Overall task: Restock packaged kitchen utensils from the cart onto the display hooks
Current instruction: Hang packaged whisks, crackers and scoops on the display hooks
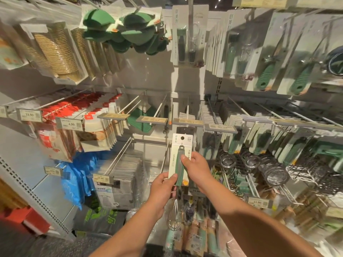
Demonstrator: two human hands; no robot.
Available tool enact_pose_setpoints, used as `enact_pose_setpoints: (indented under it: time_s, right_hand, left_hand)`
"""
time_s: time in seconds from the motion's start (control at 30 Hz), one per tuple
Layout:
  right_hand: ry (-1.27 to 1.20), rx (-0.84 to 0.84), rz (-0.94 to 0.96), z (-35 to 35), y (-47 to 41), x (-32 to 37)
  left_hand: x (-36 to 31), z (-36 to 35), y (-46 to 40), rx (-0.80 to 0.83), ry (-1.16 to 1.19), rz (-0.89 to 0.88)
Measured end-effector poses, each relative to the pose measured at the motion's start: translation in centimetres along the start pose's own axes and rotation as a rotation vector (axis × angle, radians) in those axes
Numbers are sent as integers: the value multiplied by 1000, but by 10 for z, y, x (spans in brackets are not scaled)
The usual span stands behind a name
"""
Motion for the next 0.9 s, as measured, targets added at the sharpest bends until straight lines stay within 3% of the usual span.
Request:
enact_pose_setpoints:
  time_s: [0.57,0.9]
  right_hand:
    - [56,-101,-74,12,-36,21]
    - [-47,-153,-268,4,-73,10]
  left_hand:
    - [-6,5,-13,-54,-37,1]
    - [-14,16,-20,-89,-70,-24]
Point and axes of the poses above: each hand's wrist, its own y-axis away from the middle knuckle, its own z-axis out of the back of the hand, x = y × z, the point moved 5 cm from there along -y, towards the middle knuckle, and after that the axes turned 12 degrees about -y, right-handed, at the moved point
